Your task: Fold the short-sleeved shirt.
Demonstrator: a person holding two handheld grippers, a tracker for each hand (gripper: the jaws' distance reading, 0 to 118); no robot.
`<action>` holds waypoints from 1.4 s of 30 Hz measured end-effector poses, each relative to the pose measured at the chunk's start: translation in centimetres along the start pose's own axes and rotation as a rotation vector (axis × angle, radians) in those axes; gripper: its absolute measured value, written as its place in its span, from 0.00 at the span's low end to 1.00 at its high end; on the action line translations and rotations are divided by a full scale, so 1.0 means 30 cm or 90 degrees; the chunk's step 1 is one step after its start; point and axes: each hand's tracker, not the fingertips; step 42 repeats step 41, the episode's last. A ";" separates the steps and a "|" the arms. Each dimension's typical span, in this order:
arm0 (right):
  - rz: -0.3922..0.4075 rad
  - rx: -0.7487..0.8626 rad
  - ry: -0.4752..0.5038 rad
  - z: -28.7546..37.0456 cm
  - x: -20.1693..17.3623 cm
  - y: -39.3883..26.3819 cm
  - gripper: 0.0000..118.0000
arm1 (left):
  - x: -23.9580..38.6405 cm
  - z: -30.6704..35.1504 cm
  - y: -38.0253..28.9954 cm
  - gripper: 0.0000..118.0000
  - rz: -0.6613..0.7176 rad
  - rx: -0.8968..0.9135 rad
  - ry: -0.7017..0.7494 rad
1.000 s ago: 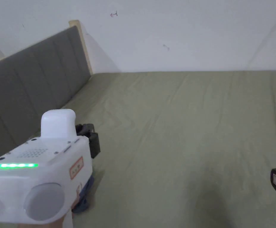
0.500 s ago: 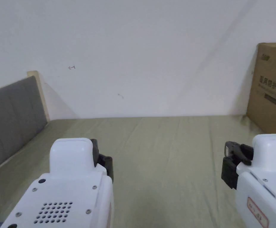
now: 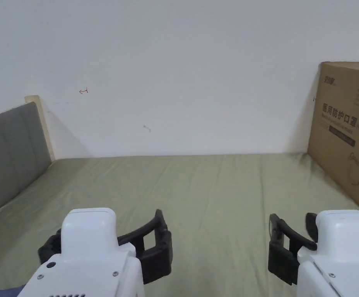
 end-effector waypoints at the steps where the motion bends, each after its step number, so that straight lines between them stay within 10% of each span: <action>1: -0.001 0.000 -0.002 0.001 0.002 0.001 0.55 | -0.008 0.013 -0.001 0.86 0.017 0.016 -0.001; 5: -0.015 0.013 -0.012 0.009 0.016 0.006 0.99 | -0.019 -0.003 0.036 0.87 0.016 -0.017 0.032; 10: -0.019 0.014 -0.019 0.014 0.018 0.026 1.00 | 0.044 -0.003 0.042 0.86 -0.078 -0.085 0.099; 13: -0.022 0.012 -0.025 -0.004 0.048 0.020 1.00 | 0.026 0.032 0.020 0.86 -0.020 -0.049 -0.016; 42: -0.030 -0.020 -0.026 -0.049 0.087 -0.017 1.00 | 0.101 0.016 0.058 0.86 -0.014 -0.109 0.048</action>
